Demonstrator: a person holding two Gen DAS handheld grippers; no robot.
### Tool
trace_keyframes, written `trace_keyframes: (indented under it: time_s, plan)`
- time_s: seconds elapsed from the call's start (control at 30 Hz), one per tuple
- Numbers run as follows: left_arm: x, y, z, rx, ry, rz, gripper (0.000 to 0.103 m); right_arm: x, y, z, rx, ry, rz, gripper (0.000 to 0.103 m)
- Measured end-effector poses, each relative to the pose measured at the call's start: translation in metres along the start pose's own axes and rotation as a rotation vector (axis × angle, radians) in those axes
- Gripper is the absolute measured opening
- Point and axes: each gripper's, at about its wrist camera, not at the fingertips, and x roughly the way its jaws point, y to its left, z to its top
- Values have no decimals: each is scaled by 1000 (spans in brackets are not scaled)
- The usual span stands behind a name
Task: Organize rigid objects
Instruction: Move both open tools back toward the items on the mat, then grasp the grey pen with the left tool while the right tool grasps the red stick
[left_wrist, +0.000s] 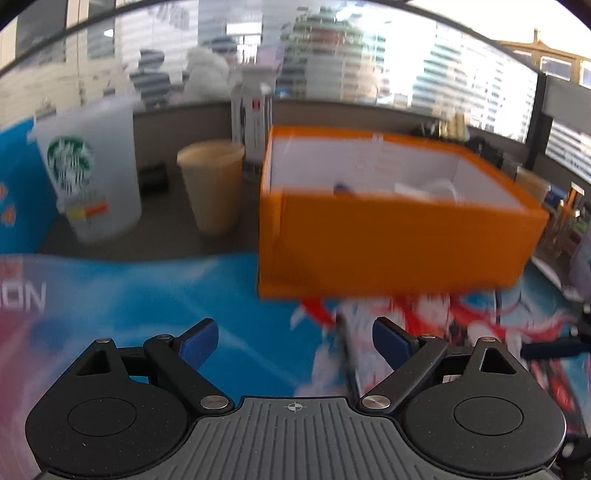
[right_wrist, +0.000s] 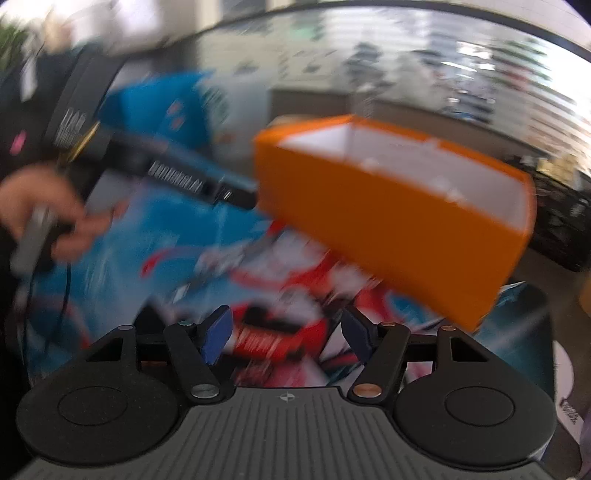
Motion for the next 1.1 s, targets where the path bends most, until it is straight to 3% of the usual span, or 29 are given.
trace_keyframes:
  time_s: [0.1,0.23,0.37,0.47,0.67,0.73,0.8,1.1]
  plan:
    - [0,-5,-14,9,28,2,93,10,8,-2,-17,-17,33,96]
    - [-1,-17,-26,40,44,13,93,25,17,-3,36,-4,38,103]
    - [-2,-19,-32,49,50,35,93,36,29,-13,77,10,-81,100]
    - [0,-19,-34,50,61,31,93,32,27,-14,133,-23,-117,77]
    - [4,-25,-40,78,44,-18,89,24,17,-20,190,-31,-134,76]
    - [3,-27,-43,91,-7,-33,70,15,9,-24,228,-38,-137,76]
    - [0,-30,-43,89,-27,-29,12,11,1,-26,269,-52,-147,76]
    - [-5,-31,-39,53,-46,-45,7,-18,-18,-28,347,-124,-194,76]
